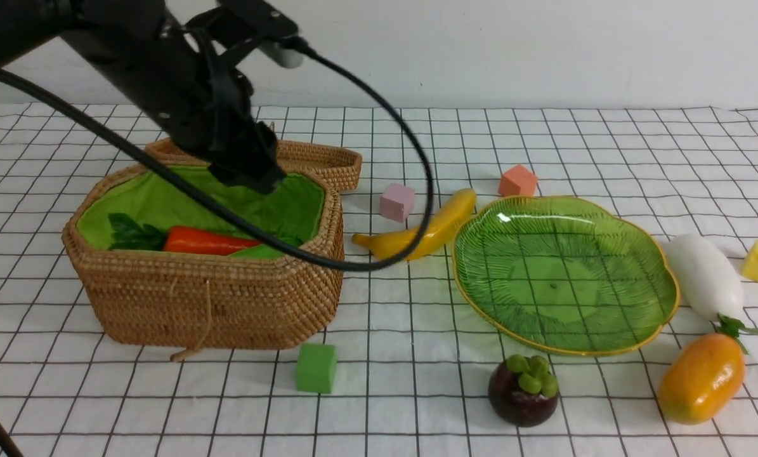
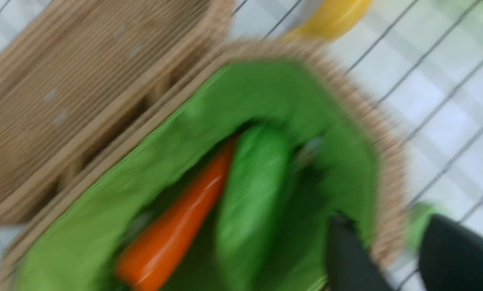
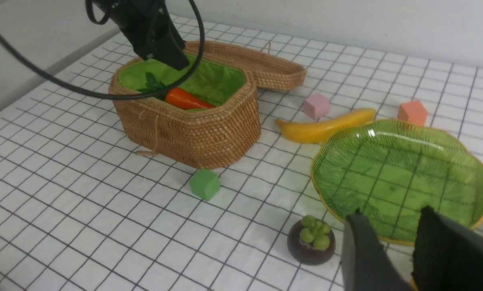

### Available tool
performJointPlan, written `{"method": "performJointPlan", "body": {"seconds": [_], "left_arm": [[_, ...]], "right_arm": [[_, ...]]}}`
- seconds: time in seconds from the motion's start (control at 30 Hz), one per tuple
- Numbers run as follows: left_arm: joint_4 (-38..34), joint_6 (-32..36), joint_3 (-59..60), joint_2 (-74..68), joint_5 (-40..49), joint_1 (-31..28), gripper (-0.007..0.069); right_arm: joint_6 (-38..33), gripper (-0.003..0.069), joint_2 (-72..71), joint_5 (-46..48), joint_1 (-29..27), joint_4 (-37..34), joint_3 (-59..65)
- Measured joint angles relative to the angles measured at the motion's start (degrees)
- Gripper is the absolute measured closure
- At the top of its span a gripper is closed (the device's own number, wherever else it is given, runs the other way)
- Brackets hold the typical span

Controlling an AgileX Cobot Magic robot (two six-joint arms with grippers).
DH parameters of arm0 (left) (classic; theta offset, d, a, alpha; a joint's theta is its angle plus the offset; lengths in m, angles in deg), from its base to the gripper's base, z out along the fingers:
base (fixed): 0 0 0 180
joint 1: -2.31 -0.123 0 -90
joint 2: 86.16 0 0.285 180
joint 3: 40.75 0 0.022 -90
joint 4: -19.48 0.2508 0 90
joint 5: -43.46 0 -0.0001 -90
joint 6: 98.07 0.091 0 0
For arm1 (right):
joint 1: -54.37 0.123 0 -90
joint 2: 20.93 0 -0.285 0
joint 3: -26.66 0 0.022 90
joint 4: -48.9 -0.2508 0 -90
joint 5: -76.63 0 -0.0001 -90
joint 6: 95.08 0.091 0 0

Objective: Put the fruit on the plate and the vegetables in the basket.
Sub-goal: Use the left arm to grab a banana and put it into the right plate

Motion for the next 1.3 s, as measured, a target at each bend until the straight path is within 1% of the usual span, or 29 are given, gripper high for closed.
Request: {"method": "performJointPlan", "body": {"seconds": [0.03,0.07,0.1,0.17,0.2,0.27,0.3,0.33,0.37,0.47,0.5,0.53,0.6,0.63,0.67,0.73,0.87,1.0,1.1,1.3], "left_arm": [[-0.08,-1.51,-0.97,-0.56,0.15,1.72,0.0542],[-0.08,-2.25,-1.89,-1.09,0.38,3.03,0.058],[0.63,-3.49,-4.58,-2.9,1.08,5.99,0.0632],[2.89,-4.51,-10.06,-7.52,2.94,10.03,0.0637],[3.91,-4.78,-12.28,-9.07,3.65,10.9,0.0636],[7.29,-6.24,-18.27,-16.05,5.9,12.95,0.0606],[8.86,-7.02,-21.31,-19.01,6.43,13.15,0.0571],[8.86,-7.14,-21.31,-19.6,6.44,13.17,0.0564],[10.38,-7.63,-24.89,-23.43,6.46,13.22,0.051],[11.83,-7.16,-29.61,-29.46,4.44,13.05,0.0379],[11.89,-7.03,-29.86,-30.11,4.17,13.05,0.036],[12.02,-6.66,-31.22,-32.18,1.78,13.05,0.0289],[12.43,-6.45,-31.9,-34.02,-1.52,13.05,0.0223],[12.91,-6.43,-31.97,-34.67,-2.75,13.05,0.0206],[13.2,-6.43,-32.04,-34.8,-3.33,13.05,0.0203],[15.95,-6.28,-32.17,-36.77,-5.65,13.05,0.0179],[19.26,-6.28,-32.17,-38.74,-5.96,12.97,0.0175],[18.98,-6.33,-32.17,-39.21,-6.01,12.33,0.0175],[17.75,-6.39,-32.21,-39.21,-6.02,11.81,0.0175],[17.59,-6.29,-32.21,-39.71,-6.66,11.05,0.0175]], "right_arm": [[1.84,0.0438,0.0,1.12,0.0,1.06,-0.25],[2.9,0.0438,0.0,1.54,0.0,1.85,-0.37],[4.61,0.0436,0.0,2.71,0.0,3.53,-0.6],[5.42,0.0434,0.0,3.62,0.0,5.04,-0.61],[5.42,0.0434,0.0,3.81,0.0,5.17,-0.61],[5.42,0.0433,0.0,3.86,0.0,5.17,-0.68],[5.42,0.0432,0.0,4.02,0.0,5.17,-0.73],[5.42,0.0431,0.0,4.15,0.0,5.17,-0.73],[5.47,0.0431,0.0,4.67,0.0,5.12,-0.73],[5.47,0.0429,0.0,5.54,0.0,4.95,-0.73],[5.47,0.0429,0.0,5.54,0.0,4.95,-0.73],[5.47,0.0427,0.0,6.2,0.0,4.95,-0.73],[5.53,0.0426,0.0,6.57,0.0,4.81,-0.73],[5.53,0.0426,0.0,6.74,0.0,4.81,-0.73],[5.53,0.0426,0.0,6.74,0.0,4.81,-0.73],[5.59,0.0425,0.0,7.6,0.0,4.7,-0.73],[5.64,0.0424,0.0,9.01,0.0,4.08,-0.73],[5.66,0.0424,0.01,10.55,0.0,3.16,-0.73],[5.83,0.0424,0.01,10.61,0.0,3.1,-0.55],[5.83,0.0424,0.01,10.61,0.0,3.03,-0.38]]}}
